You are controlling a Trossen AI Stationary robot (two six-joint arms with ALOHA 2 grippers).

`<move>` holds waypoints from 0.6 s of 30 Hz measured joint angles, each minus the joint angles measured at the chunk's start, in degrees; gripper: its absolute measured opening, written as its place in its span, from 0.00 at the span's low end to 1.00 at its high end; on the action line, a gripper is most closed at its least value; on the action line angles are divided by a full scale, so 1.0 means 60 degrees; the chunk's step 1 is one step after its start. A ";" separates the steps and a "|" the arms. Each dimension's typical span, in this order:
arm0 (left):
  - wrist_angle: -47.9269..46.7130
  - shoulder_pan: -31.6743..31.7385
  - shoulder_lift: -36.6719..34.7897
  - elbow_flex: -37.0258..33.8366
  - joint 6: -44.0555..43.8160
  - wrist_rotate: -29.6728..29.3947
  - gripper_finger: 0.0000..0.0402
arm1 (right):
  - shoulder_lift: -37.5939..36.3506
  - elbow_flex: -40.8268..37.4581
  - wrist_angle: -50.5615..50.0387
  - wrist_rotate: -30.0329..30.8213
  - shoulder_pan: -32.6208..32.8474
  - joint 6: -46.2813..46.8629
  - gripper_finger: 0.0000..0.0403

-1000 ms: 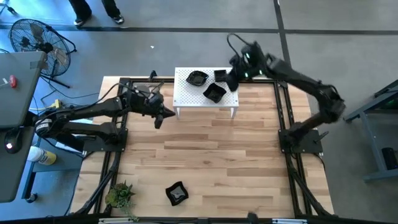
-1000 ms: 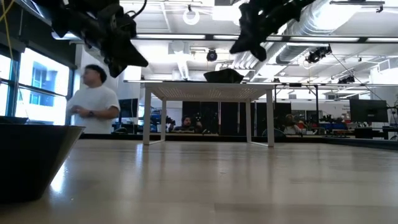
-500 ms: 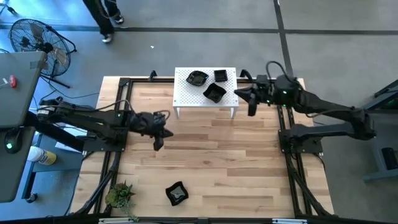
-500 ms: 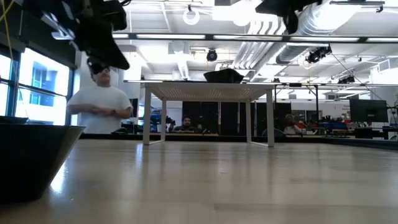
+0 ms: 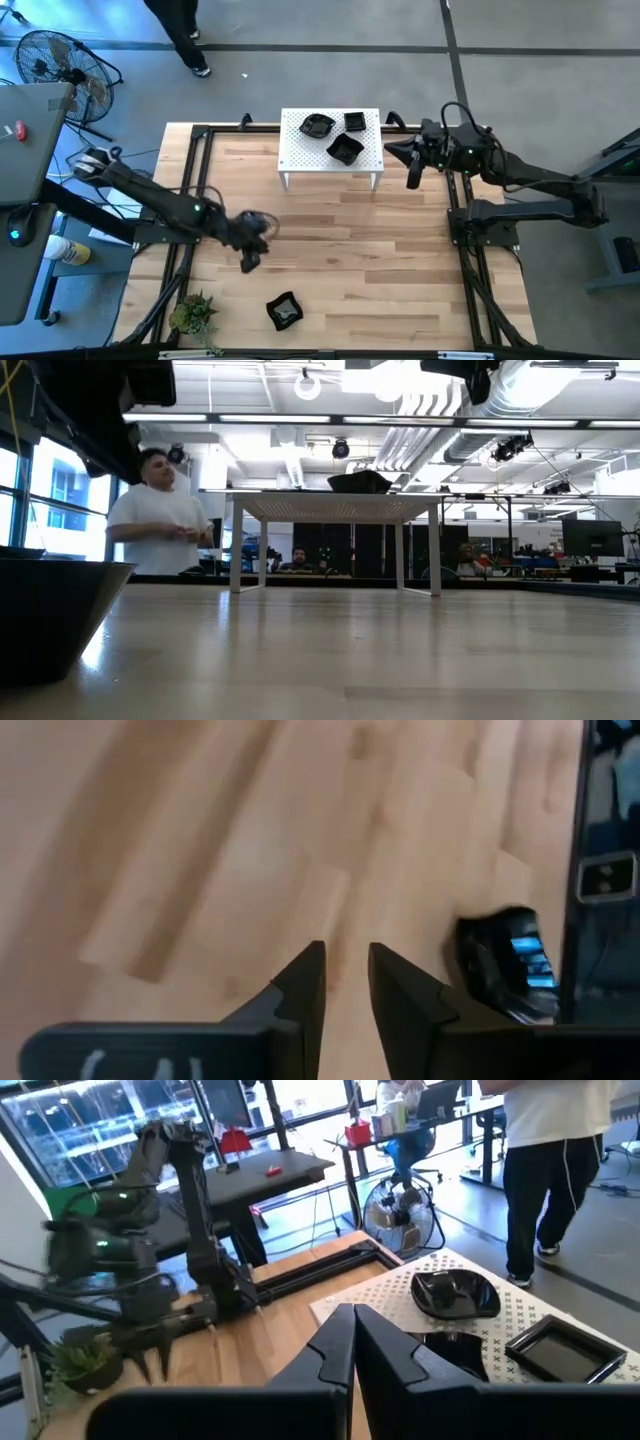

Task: Pick & Place Mini shaped plates
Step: Stack the distorted square plate on top of the stacked distorted square plate on the shelf

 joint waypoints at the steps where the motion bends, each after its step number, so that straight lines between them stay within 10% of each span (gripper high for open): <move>1: 0.0007 -0.0183 0.0291 0.0149 -0.0092 0.0003 0.20 | 0.0021 0.0000 -0.0027 -0.0052 0.0000 -0.0073 0.01; 18: 0.0116 -0.2041 0.4758 0.2733 -0.2137 0.0431 0.22 | 0.0035 0.0000 -0.0513 -0.1065 -0.0004 -0.0366 0.01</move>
